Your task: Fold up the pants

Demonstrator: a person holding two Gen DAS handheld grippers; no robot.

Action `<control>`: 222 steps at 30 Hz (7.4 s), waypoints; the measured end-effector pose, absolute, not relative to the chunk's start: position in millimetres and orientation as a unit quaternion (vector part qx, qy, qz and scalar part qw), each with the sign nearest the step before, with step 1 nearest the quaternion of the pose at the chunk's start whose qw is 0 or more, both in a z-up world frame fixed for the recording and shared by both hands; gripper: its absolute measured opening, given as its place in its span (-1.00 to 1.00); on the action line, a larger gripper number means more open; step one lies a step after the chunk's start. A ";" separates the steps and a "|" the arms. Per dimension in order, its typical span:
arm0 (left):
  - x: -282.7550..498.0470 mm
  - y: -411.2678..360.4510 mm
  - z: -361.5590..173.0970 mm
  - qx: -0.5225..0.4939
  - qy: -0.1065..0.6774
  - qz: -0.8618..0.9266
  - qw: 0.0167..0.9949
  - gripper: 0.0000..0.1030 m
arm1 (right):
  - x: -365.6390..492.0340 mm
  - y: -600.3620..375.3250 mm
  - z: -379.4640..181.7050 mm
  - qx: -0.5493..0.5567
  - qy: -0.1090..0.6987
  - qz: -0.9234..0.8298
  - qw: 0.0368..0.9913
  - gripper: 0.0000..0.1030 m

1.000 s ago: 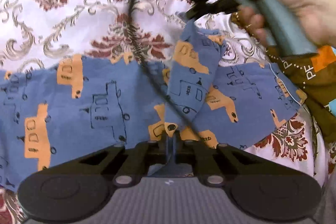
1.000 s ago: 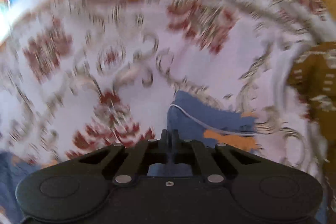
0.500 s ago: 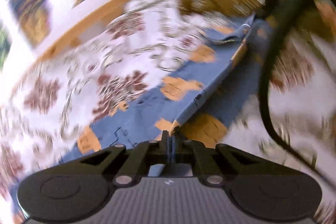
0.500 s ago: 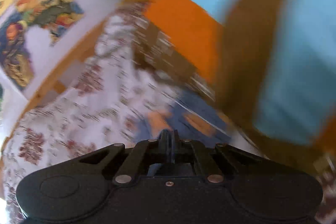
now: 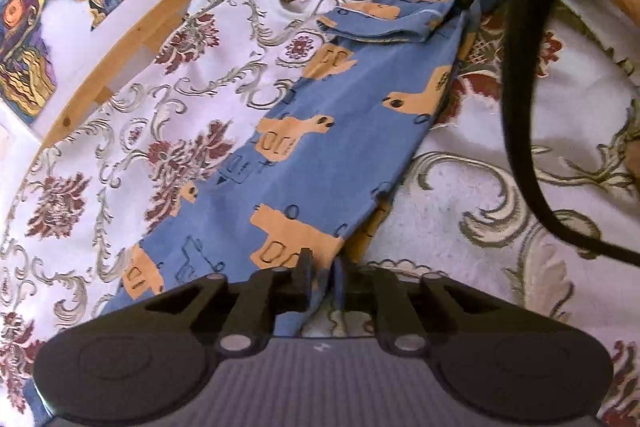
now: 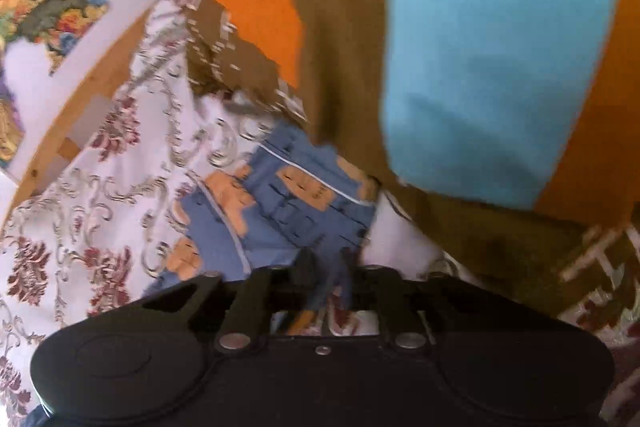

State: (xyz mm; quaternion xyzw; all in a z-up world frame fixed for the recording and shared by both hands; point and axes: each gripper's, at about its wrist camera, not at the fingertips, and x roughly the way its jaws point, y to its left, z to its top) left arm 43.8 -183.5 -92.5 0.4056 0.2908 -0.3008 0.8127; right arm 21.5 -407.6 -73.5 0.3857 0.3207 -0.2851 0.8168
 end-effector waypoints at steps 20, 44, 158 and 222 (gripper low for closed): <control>172.8 -165.5 10.4 0.117 0.442 -0.402 0.794 0.99 | -12.5 -302.7 -1.0 -0.007 0.336 -0.194 0.922 0.99; 289.6 -287.4 -66.3 0.051 0.475 -0.496 0.725 0.99 | 59.0 -245.9 -120.7 -0.482 0.339 -0.168 0.791 0.98; 375.4 -3.6 -22.7 0.075 0.508 -0.539 0.668 0.62 | 227.5 -199.6 -44.3 -0.117 0.396 0.324 0.851 -0.91; 266.9 -373.1 -24.4 0.241 0.400 -0.525 0.711 0.44 | 28.5 -390.2 -70.1 0.348 0.232 -0.362 0.833 0.97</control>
